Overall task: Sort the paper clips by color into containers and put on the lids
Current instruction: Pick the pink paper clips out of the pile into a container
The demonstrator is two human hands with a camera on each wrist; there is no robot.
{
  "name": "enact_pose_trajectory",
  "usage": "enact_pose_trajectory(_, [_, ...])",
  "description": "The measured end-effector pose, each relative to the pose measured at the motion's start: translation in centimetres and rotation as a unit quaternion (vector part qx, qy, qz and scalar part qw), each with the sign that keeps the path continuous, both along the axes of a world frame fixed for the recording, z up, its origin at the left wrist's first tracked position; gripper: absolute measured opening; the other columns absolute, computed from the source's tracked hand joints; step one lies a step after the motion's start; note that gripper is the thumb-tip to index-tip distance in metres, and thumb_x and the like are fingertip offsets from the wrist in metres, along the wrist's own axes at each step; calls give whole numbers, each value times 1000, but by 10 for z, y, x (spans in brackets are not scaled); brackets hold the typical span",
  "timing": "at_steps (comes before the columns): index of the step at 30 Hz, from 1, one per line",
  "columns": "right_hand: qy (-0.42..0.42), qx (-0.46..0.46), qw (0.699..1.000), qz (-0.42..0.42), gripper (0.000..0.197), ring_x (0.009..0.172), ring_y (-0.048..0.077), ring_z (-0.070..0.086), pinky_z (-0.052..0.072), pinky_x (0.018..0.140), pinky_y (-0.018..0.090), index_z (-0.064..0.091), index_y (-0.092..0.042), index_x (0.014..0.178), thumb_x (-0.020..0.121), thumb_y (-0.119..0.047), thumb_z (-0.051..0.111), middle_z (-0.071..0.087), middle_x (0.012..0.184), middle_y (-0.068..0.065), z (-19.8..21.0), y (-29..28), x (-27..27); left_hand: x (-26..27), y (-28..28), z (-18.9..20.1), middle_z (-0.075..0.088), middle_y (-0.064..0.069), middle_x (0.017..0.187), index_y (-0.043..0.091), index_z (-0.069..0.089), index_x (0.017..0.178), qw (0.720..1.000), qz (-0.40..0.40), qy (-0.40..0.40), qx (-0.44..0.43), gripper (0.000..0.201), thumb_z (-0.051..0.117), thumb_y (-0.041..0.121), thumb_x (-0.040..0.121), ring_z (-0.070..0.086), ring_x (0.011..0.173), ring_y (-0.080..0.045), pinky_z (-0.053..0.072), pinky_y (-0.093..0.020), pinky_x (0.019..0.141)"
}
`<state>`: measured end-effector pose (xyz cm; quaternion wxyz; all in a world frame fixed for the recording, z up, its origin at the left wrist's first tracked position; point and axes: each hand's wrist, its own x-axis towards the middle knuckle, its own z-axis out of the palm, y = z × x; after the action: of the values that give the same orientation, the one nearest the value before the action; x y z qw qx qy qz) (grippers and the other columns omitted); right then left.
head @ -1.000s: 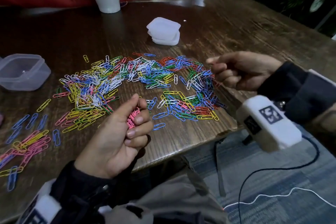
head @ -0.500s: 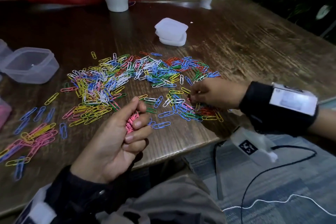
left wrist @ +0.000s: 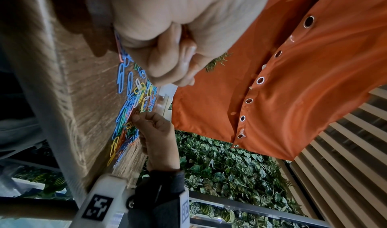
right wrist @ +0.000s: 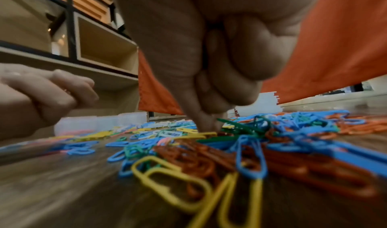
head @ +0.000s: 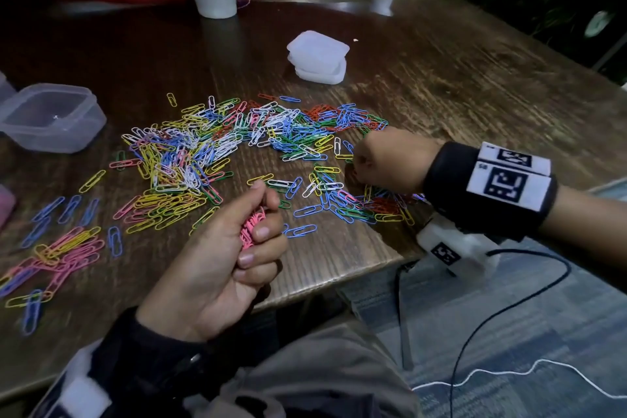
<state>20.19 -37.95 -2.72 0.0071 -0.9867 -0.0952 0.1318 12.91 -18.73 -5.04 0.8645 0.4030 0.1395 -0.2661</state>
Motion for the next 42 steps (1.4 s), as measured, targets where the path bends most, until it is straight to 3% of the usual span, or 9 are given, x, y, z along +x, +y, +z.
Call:
enact_pose_trajectory(7, [5,-29,1000,-8,32,75,26,43,34,64,28,35,-14,62,89,-21,50,38,63,2,4,2,3,-2,0,4,27,7,44,17,48,65,1000,2,-5,3,23,44,32,81,20,26,2,11,-1,30])
enact_pose_trajectory(13, [-16,-35,999,10,10,74,24,44,30,52,24,53,-11,82,87,-19,54,47,75,7,7,10,7,-1,-6,8,29,7,44,16,47,66,999,-1,-24,24,20,46,33,77,20,26,2,10,-2,32])
enact_pose_trajectory(16, [-9,90,996,-10,10,62,16,48,32,46,18,64,-8,79,84,-14,58,54,66,2,9,1,15,-1,-4,9,28,7,44,17,46,67,999,0,-28,21,20,45,33,78,21,26,2,10,-2,31])
enact_pose_trajectory(21, [106,472,861,-156,18,29,2,26,18,31,9,60,-11,66,81,0,59,37,38,-6,11,-16,8,0,1,6,29,7,44,17,46,68,1000,11,-17,16,20,45,33,80,21,26,2,11,-2,30])
enact_pose_trajectory(28, [231,623,702,-257,27,27,1,20,9,30,11,37,-16,62,89,-11,37,27,40,-9,5,-22,-3,2,-1,1,29,7,45,17,47,67,1000,16,-15,13,20,46,33,79,21,26,2,12,-2,29])
enact_pose_trajectory(31, [262,675,627,-288,11,27,2,23,13,29,10,33,-16,65,75,-13,35,34,45,-5,4,-23,-7,2,1,-1,29,6,45,17,51,64,1000,15,-12,-6,21,54,35,73,22,26,1,14,-1,27])
enact_pose_trajectory(34, [273,700,590,-296,18,28,0,24,15,27,10,34,-12,67,85,-11,30,40,48,-3,3,-27,-9,2,3,0,33,6,46,16,57,60,999,-2,-11,-47,20,70,31,59,26,26,1,20,-4,24])
enact_pose_trajectory(38, [244,662,658,-263,24,29,-1,23,14,27,8,47,-12,81,97,-7,30,36,48,-5,0,-28,-10,1,1,0,29,7,45,17,49,65,1000,10,-2,1,22,48,34,79,21,26,1,12,-2,28])
enact_pose_trajectory(42, [149,469,855,-163,27,31,0,26,19,29,11,47,-12,72,98,-18,42,33,54,-2,-3,-21,-10,0,0,1,28,7,45,17,47,67,1000,12,-6,5,22,43,32,82,21,26,1,11,-2,30])
